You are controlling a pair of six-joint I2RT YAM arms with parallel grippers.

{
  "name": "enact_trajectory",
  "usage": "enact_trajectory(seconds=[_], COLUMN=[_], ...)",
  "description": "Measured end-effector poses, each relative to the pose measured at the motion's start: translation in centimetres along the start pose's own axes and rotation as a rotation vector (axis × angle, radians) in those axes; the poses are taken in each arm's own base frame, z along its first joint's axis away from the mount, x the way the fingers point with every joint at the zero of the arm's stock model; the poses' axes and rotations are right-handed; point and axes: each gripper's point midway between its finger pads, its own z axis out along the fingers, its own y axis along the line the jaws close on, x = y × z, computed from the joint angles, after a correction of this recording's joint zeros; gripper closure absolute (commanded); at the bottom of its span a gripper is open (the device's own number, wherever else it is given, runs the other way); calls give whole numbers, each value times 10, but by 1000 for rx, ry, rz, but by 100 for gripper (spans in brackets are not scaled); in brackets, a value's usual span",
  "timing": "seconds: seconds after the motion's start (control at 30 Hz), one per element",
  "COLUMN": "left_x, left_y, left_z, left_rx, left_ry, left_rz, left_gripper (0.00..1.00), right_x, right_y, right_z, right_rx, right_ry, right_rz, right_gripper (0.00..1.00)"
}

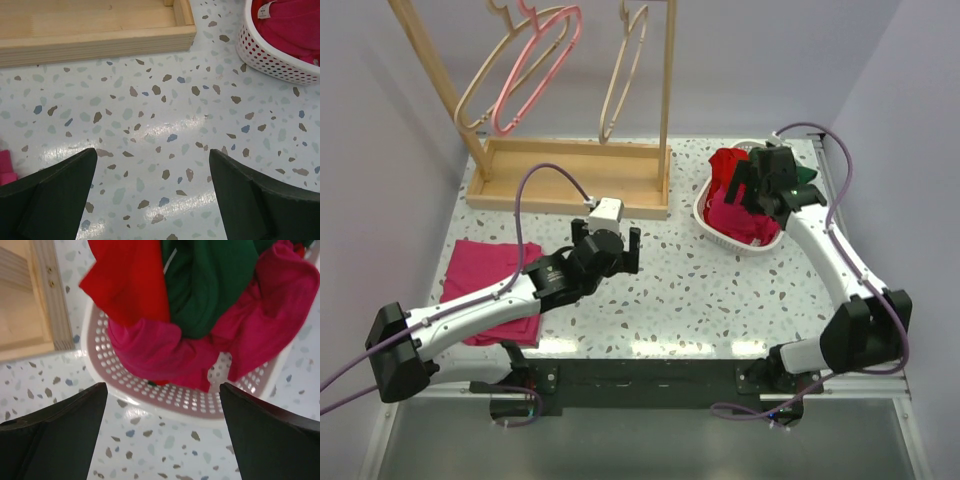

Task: Place the t-shirt on the hanger
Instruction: Pick up the T-shirt and place it in the bin.

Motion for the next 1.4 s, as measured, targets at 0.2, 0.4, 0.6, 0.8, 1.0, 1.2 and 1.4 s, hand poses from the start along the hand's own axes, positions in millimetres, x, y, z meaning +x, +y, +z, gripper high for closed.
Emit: enact_trajectory(seconds=[0.2, 0.4, 0.6, 0.8, 1.0, 1.2, 1.4], left_x=[1, -5, -7, -6, -3, 0, -2], left_y=[1, 4, 6, 6, 7, 9, 9], left_z=[2, -3, -8, -9, -10, -11, -14], left_rx=[14, 26, 34, 43, 41, 36, 43], left_ry=[16, 1, -10, 0, 11, 22, 16], left_rz=[-11, -30, -39, -34, -24, -16, -22], left_gripper=[0, 0, 0, 0, 0, 0, 0], right_x=[-17, -10, -34, -91, -94, -48, -84], right_y=[19, 10, 0, -35, -45, -46, -50], right_z=[34, 46, 39, 44, 106, 148, 91], right_rx=[-4, 50, 92, 142, 164, 189, 197], right_ry=[1, 14, -51, -143, -94, 7, -137], right_rz=[17, 13, 33, 150, 198, 220, 264], right_gripper=[7, 5, 4, 1, 17, 96, 100])
